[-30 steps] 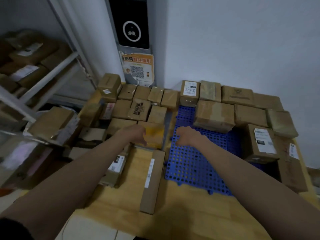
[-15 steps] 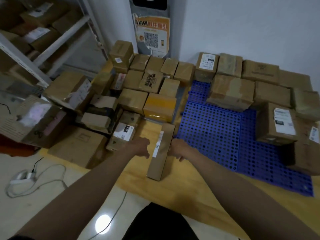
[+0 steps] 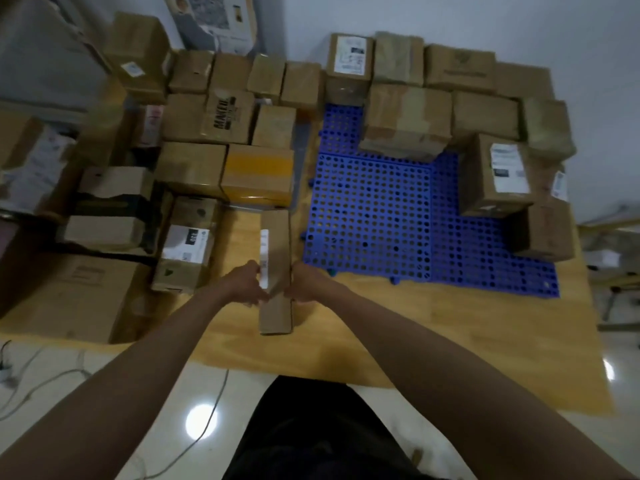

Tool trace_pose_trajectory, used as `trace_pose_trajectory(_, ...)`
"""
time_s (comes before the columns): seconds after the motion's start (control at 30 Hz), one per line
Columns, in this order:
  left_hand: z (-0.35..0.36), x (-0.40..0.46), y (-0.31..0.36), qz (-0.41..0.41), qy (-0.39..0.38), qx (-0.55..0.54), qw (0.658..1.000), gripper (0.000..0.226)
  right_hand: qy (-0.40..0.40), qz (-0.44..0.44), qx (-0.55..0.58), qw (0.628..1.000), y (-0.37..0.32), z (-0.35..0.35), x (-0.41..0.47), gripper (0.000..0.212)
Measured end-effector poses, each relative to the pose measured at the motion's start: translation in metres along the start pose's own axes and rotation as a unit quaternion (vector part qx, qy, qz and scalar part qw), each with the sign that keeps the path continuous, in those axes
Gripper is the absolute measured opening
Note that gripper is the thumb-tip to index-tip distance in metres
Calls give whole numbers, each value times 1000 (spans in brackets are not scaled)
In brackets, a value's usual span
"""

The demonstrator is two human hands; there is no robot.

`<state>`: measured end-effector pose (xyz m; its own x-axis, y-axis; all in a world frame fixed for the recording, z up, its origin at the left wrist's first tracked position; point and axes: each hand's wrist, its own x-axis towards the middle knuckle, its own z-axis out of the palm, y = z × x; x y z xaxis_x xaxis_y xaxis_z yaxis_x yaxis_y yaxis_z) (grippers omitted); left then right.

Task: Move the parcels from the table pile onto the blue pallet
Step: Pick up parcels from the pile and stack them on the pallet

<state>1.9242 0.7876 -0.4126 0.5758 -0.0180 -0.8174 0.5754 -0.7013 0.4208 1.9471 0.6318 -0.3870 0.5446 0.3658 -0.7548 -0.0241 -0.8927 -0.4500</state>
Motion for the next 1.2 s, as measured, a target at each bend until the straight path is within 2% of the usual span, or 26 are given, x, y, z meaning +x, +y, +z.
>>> trace_pose_trajectory(0.2,-23,-6,28,23,-26,-21,999,59,30,-16,14,999,5,-27,-15,34)
trace_pose_trajectory(0.27,-27,-5,45,44,-41,-6,998,53,32,4,39,999,11,-41,-21,25)
trace_pose_trajectory(0.47,-23,0,104,85,-77,80,990,33,56,89,145,984,43,-68,-37,29)
trace_pose_trajectory(0.67,-1,10,144,143,-137,175,964,18,87,124,177,973,82,-74,-59,24)
trace_pose_trajectory(0.9,30,13,194,211,-147,292,921,8,120,154,267,944,125,-75,-84,25)
trace_pose_trajectory(1.0,51,13,216,206,-144,343,905,28,130,160,322,924,147,-72,-95,27)
trace_pose_trajectory(1.1,74,16,237,229,-98,391,886,58,145,156,369,905,169,-70,-104,31)
trace_pose_trajectory(1.2,98,20,252,244,-55,421,872,78,158,148,409,887,189,-68,-109,33)
